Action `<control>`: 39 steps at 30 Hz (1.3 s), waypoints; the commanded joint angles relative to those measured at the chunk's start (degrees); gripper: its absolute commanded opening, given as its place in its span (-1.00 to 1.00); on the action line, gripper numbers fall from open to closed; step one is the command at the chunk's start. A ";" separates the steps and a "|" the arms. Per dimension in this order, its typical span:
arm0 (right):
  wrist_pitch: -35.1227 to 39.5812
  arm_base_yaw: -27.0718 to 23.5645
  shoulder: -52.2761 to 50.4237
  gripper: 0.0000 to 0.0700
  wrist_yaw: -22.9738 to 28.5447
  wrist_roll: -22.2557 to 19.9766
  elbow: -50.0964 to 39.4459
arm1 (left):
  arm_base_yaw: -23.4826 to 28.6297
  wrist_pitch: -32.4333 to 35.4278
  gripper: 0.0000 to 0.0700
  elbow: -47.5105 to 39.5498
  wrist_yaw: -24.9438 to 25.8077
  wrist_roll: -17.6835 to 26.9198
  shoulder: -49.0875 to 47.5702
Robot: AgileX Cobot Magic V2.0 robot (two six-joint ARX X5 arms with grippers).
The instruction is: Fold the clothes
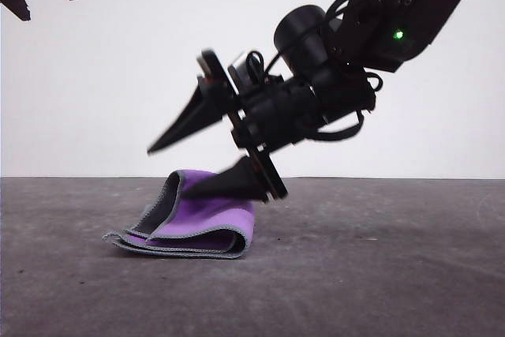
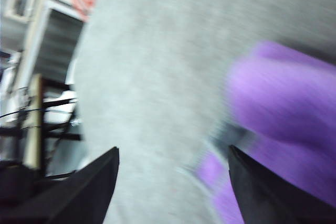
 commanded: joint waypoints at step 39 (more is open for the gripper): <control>-63.79 -27.34 -28.89 0.37 43.70 -39.80 16.84 | 4.15 2.52 0.27 0.03 -3.41 0.16 0.87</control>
